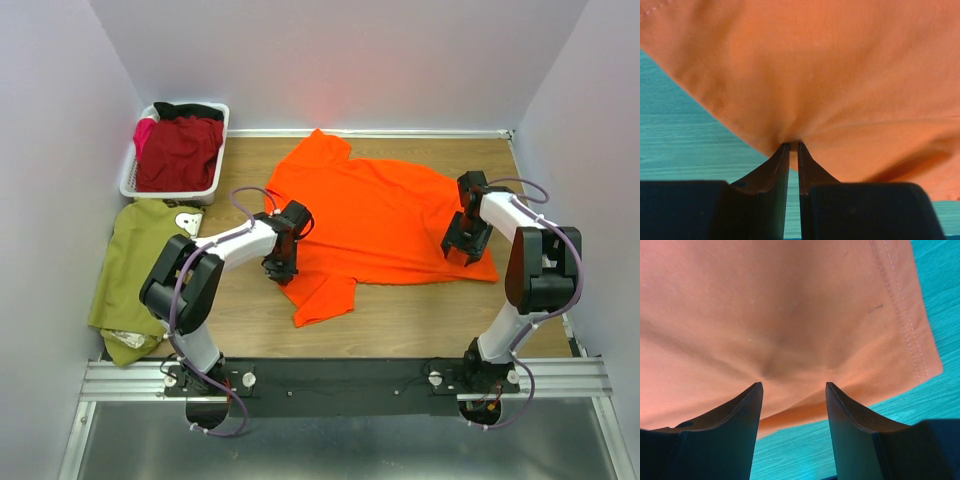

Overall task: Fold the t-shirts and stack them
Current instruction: Flatten out the tshirt

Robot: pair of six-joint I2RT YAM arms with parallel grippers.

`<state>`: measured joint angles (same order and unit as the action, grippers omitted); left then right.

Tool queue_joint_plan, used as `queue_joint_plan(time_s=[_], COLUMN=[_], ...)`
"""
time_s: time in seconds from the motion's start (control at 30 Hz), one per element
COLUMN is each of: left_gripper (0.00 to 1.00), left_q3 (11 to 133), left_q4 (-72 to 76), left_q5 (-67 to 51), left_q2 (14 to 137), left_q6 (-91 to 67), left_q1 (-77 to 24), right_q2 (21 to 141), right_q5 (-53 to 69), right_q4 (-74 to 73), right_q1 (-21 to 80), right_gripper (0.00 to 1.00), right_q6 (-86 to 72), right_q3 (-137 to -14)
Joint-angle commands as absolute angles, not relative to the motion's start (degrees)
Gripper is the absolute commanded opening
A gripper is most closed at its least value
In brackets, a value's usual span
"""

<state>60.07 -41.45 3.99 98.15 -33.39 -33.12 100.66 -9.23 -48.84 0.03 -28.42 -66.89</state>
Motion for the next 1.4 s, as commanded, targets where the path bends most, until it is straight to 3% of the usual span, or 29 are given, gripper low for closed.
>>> queue_joint_plan(time_s=[0.0, 0.4, 0.8, 1.1, 1.27, 1.37], left_gripper=[0.21, 0.21, 0.20, 0.25, 0.23, 0.20], left_q3=[57.75, 54.67, 54.23, 50.01, 48.16, 54.01], left_q4=[-44.20, -51.15, -54.05, -55.11, -55.10, -58.69], left_q5=[8.08, 13.63, 11.42, 6.61, 4.65, 8.78], left_q2=[99.58, 93.00, 87.80, 87.10, 86.40, 85.52], left_q6=[-36.74, -37.71, -36.56, -39.38, -39.02, -39.46], left_q1=[-32.26, -24.44, -24.43, -24.26, -24.26, -24.26], right_q2=[100.29, 99.32, 97.47, 96.59, 95.63, 94.49], right_q5=[-10.90, -16.08, -17.14, -14.24, -15.29, -16.78], right_q4=[-48.43, -49.31, -50.97, -51.59, -52.38, -53.35], right_q1=[-0.09, -0.17, -0.09, -0.09, -0.09, -0.09], right_gripper=[0.61, 0.61, 0.59, 0.53, 0.53, 0.53], right_q6=[-27.95, -29.09, -29.35, -33.57, -33.22, -33.57], right_q3=[-65.31, -62.49, -61.53, -56.60, -56.95, -59.14])
